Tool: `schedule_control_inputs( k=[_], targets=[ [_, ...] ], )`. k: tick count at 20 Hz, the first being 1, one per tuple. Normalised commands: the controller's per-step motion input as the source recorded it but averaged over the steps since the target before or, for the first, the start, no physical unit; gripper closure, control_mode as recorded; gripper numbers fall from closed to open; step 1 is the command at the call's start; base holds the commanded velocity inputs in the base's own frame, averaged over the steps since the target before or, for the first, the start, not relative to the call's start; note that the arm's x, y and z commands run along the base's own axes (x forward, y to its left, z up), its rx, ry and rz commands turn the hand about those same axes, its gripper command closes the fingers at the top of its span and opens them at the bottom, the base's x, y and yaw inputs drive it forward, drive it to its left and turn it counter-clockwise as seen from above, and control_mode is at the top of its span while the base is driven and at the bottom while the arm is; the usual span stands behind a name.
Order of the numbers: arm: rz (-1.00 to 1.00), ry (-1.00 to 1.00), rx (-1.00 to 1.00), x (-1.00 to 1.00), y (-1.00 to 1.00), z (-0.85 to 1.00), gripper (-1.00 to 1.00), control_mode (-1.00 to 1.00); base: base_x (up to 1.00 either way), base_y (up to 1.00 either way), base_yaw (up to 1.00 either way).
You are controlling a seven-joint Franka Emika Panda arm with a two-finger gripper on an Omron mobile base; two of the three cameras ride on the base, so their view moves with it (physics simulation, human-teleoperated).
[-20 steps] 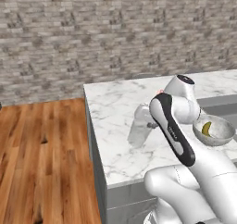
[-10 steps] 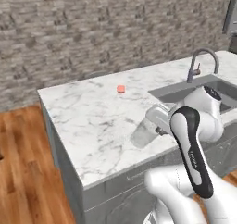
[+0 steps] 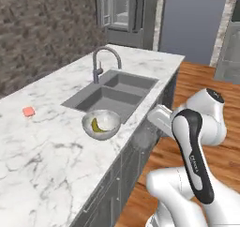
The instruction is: Move the glass cup from next to the sink to the open cabinet. Then, move the bowl with the banana to the fridge to clear the area for faucet cleaning.
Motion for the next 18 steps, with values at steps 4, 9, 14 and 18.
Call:
schedule_control_inputs(
  k=[4,9,14,18],
  targets=[
    [0.00,0.00,0.00,0.00,0.00,0.00,1.00,1.00,0.00,0.00,-1.00],
    [0.00,0.00,0.00,0.00,0.00,0.00,1.00,1.00,0.05,-0.02,-0.99],
    [0.00,0.00,0.00,0.00,0.00,0.00,1.00,1.00,0.55,-0.37,-0.82],
    [0.00,0.00,0.00,0.00,0.00,0.00,1.00,1.00,0.78,-0.44,-0.73]
  ],
)
